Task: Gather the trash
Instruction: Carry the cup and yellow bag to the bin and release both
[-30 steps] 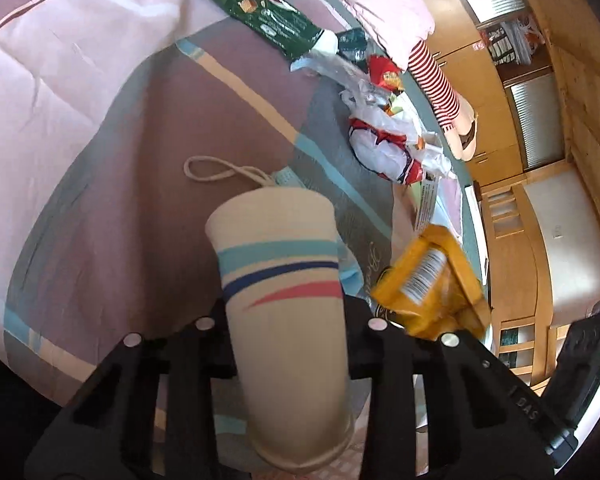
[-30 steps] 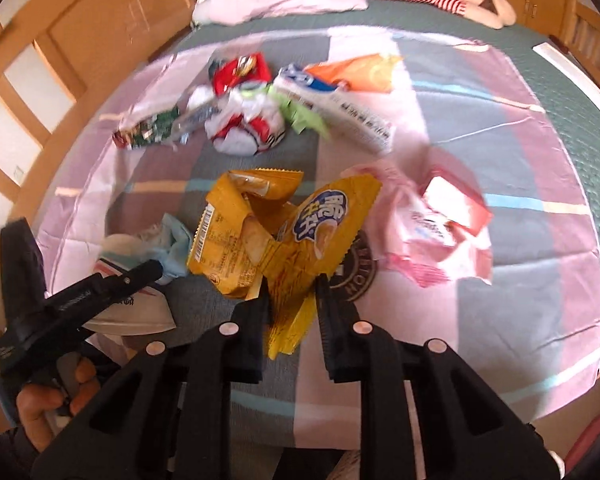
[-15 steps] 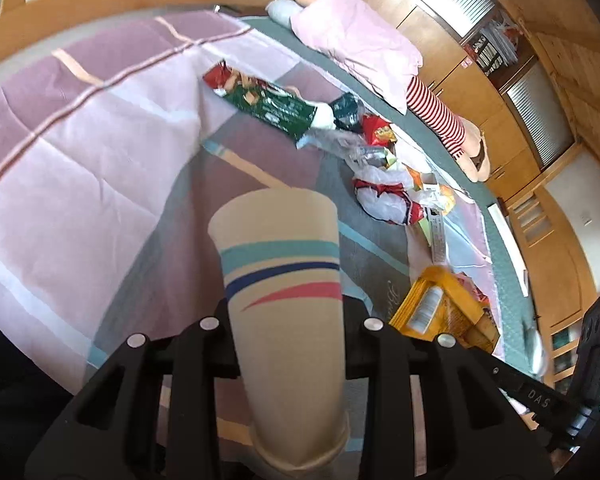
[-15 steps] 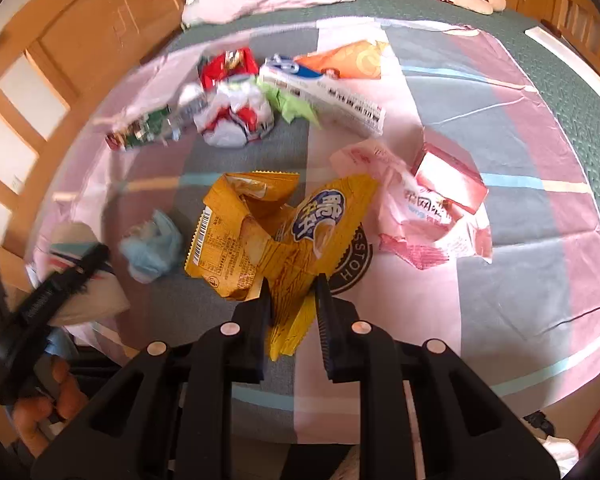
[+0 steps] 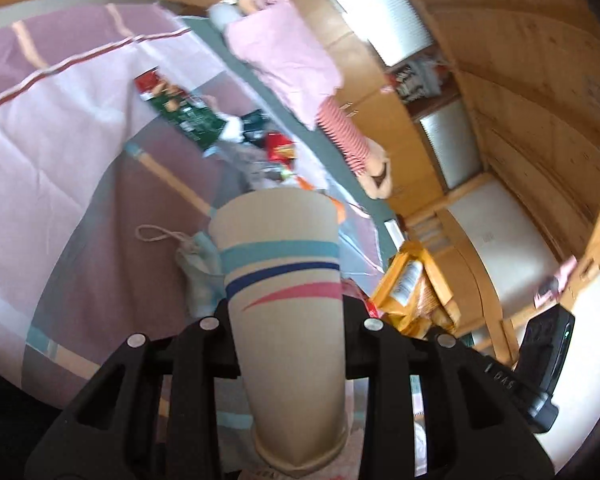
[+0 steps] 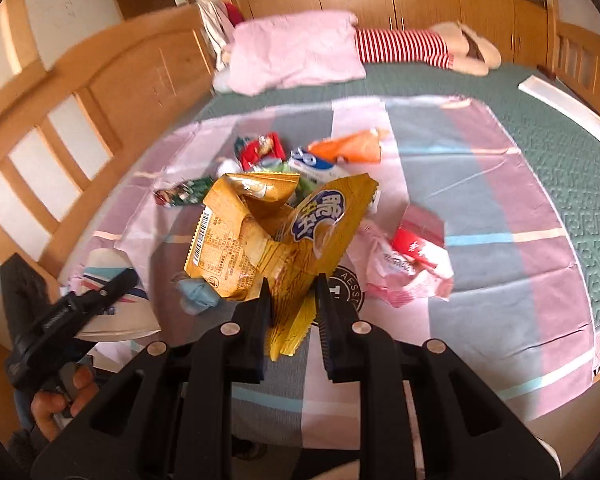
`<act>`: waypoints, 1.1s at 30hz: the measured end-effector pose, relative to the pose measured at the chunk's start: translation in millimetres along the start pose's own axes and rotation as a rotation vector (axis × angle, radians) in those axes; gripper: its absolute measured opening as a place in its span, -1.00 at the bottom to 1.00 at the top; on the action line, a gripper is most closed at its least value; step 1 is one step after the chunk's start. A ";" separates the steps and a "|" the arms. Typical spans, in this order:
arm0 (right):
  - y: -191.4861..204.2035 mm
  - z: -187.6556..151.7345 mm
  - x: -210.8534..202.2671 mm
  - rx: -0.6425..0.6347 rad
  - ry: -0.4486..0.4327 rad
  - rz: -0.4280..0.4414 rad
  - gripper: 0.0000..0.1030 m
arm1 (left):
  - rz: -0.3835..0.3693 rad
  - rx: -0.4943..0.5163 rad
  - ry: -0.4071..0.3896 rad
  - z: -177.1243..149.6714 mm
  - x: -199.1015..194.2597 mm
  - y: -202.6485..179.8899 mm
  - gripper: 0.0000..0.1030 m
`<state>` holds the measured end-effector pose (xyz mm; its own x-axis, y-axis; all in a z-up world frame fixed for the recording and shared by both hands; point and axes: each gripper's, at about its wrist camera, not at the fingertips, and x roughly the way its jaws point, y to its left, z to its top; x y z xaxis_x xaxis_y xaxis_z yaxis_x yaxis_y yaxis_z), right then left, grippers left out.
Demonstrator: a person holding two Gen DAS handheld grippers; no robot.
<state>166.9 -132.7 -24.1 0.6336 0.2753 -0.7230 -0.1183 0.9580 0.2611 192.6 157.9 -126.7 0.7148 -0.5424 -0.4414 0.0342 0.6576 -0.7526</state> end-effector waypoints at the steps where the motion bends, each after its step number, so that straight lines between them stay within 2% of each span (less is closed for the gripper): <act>1: -3.1 -2.7 -10.8 0.000 -0.017 0.014 -0.59 | 0.015 0.032 -0.005 -2.3 -2.8 -5.2 -0.37; 3: -9.6 -9.7 -29.3 0.004 -0.036 0.015 -0.59 | 0.087 0.107 -0.015 -10.4 -9.1 -18.9 -0.37; 4: -13.1 -13.9 -38.9 0.007 -0.042 0.015 -0.59 | 0.099 0.135 -0.017 -15.8 -12.9 -24.6 -0.37; 8: -25.3 -39.6 -84.1 -0.006 -0.066 -0.004 -0.59 | 0.093 0.267 0.014 -51.9 -27.2 -61.5 -0.37; 13: -47.1 -83.1 -136.6 -0.009 -0.039 -0.060 -0.59 | 0.031 0.371 0.111 -98.8 -28.5 -110.3 -0.37; 15: -59.5 -105.9 -152.4 -0.013 0.015 -0.092 -0.59 | 0.000 0.446 0.154 -122.7 -29.9 -134.0 -0.37; 17: -72.1 -130.1 -156.0 -0.011 0.125 -0.134 -0.57 | -0.028 0.515 0.197 -145.4 -30.1 -152.9 -0.37; 18: -80.4 -148.3 -153.7 -0.009 0.233 -0.171 -0.47 | -0.045 0.541 0.226 -157.1 -30.0 -162.3 -0.37; 19: -86.3 -160.0 -153.5 -0.007 0.295 -0.195 -0.40 | -0.062 0.555 0.255 -167.1 -29.3 -168.5 -0.37; 21: -98.9 -174.4 -163.9 0.030 0.318 -0.201 0.00 | -0.101 0.580 0.310 -185.0 -26.9 -180.8 -0.36; 23: -114.5 -174.0 -183.9 0.114 0.250 -0.157 0.33 | -0.123 0.628 0.347 -202.8 -24.8 -192.1 -0.36; 24: -124.6 -168.3 -196.8 0.174 0.189 -0.143 0.42 | -0.125 0.666 0.365 -211.8 -22.4 -197.7 -0.36; 27: -144.9 -149.3 -224.1 0.287 0.032 -0.141 0.43 | -0.143 0.743 0.434 -234.7 -13.0 -207.6 -0.34; 31: -141.2 -134.9 -242.0 0.331 -0.139 -0.129 0.47 | -0.182 0.776 0.523 -255.5 5.6 -216.6 -0.31; 33: -135.0 -129.3 -245.0 0.327 -0.207 -0.116 0.59 | -0.169 0.811 0.538 -263.3 11.0 -219.0 -0.12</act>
<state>-71.2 -319.1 35.0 0.7727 0.1130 -0.6246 0.1914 0.8967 0.3990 9.1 -129.8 -95.4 0.2506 -0.6954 -0.6735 0.7183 0.6000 -0.3522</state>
